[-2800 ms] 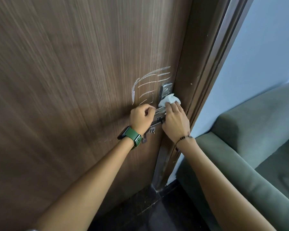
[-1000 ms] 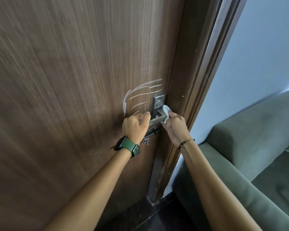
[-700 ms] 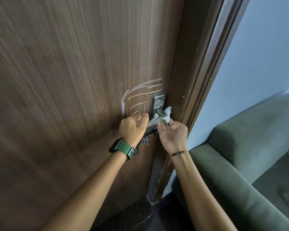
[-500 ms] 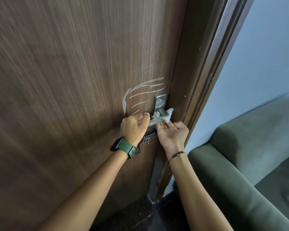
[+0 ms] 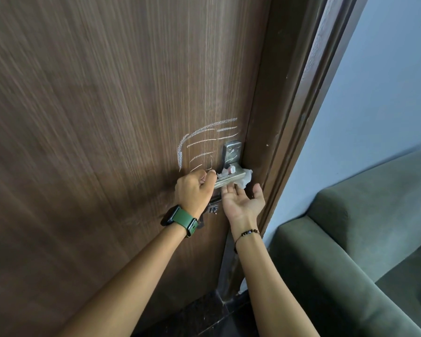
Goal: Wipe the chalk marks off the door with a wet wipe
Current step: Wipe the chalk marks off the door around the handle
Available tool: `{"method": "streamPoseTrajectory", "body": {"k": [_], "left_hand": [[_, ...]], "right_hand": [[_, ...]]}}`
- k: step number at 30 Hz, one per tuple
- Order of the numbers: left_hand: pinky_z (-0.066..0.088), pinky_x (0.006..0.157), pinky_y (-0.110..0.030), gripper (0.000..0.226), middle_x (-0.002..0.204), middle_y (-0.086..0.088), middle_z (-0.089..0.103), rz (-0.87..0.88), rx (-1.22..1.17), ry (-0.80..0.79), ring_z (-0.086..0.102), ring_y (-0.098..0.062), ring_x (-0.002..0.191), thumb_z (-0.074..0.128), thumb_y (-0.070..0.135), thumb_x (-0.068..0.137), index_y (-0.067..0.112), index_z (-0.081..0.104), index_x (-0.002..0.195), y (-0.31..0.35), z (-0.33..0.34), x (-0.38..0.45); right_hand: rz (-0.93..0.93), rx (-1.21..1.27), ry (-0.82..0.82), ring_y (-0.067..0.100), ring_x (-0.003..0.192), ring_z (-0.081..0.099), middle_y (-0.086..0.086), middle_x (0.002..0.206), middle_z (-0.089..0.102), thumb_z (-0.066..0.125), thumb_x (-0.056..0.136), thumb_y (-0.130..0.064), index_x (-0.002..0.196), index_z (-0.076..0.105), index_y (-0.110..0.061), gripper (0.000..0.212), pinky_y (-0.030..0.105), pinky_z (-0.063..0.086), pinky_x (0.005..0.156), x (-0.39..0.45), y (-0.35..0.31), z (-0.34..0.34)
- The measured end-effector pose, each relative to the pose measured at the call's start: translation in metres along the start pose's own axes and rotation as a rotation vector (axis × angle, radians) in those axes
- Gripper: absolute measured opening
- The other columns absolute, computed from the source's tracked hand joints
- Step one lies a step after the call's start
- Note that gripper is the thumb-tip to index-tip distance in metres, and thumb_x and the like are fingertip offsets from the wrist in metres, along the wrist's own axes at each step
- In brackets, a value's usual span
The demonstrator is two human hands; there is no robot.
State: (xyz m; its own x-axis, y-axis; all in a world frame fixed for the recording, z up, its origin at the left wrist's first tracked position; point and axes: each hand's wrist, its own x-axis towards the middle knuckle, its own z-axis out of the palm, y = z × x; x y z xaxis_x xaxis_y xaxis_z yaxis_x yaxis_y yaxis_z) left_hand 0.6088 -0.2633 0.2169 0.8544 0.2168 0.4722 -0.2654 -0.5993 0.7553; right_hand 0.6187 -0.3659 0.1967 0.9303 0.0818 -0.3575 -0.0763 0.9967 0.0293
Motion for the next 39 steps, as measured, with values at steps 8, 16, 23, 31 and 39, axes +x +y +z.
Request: {"method": "streamPoseTrajectory", "body": {"k": [8, 16, 23, 31, 39], "left_hand": [[0.031, 0.046, -0.034, 0.050, 0.041, -0.005, 0.034, 0.041, -0.012, 0.040, 0.035, -0.024, 0.043, 0.035, 0.046, 0.071, 0.002, 0.041, 0.047, -0.003, 0.006, 0.002], [0.029, 0.047, -0.033, 0.041, 0.040, 0.001, 0.027, 0.047, 0.019, -0.027, 0.029, -0.021, 0.044, 0.041, 0.038, 0.074, 0.008, 0.034, 0.047, -0.002, -0.003, -0.001], [0.040, 0.053, -0.037, 0.051, 0.053, -0.023, 0.053, -0.046, -0.040, -0.007, 0.050, -0.033, 0.053, 0.041, 0.040, 0.077, -0.006, 0.054, 0.057, -0.002, 0.001, -0.002], [0.048, 0.052, -0.020, 0.039, 0.051, 0.009, 0.066, -0.321, -0.373, 0.011, 0.062, -0.009, 0.046, 0.044, 0.044, 0.079, 0.022, 0.069, 0.058, -0.007, 0.001, -0.005], [0.052, 0.053, -0.023, 0.043, 0.068, -0.010, 0.071, -0.479, -0.538, -0.012, 0.066, -0.021, 0.059, 0.039, 0.039, 0.087, 0.016, 0.071, 0.070, -0.011, -0.003, -0.009]], "right_hand": [[0.175, -0.093, -0.088, 0.039, 0.115, 0.053, 0.025, 0.129, 0.053, 0.043, 0.090, -0.052, 0.129, 0.045, 0.000, 0.066, 0.049, 0.034, 0.107, 0.003, -0.008, 0.002], [0.115, 0.057, -0.146, 0.043, 0.129, 0.036, 0.029, 0.143, 0.034, 0.051, 0.084, -0.055, 0.140, 0.029, 0.001, 0.082, 0.051, 0.025, 0.112, 0.004, 0.006, 0.002], [-0.225, -0.515, 0.134, 0.027, 0.113, 0.058, 0.015, 0.114, 0.063, 0.045, 0.095, -0.016, 0.120, 0.054, -0.003, 0.029, 0.028, 0.052, 0.084, -0.006, 0.002, -0.004], [-0.990, -1.400, -0.106, -0.003, 0.085, 0.061, -0.011, 0.092, 0.063, 0.055, 0.085, -0.008, 0.099, 0.056, -0.022, 0.020, 0.008, 0.048, 0.071, -0.026, -0.011, -0.001], [-1.205, -2.135, -0.174, 0.020, 0.087, 0.053, 0.011, 0.107, 0.051, 0.053, 0.091, -0.006, 0.099, 0.065, 0.002, 0.017, 0.000, 0.036, 0.067, 0.003, -0.023, 0.018]]}}
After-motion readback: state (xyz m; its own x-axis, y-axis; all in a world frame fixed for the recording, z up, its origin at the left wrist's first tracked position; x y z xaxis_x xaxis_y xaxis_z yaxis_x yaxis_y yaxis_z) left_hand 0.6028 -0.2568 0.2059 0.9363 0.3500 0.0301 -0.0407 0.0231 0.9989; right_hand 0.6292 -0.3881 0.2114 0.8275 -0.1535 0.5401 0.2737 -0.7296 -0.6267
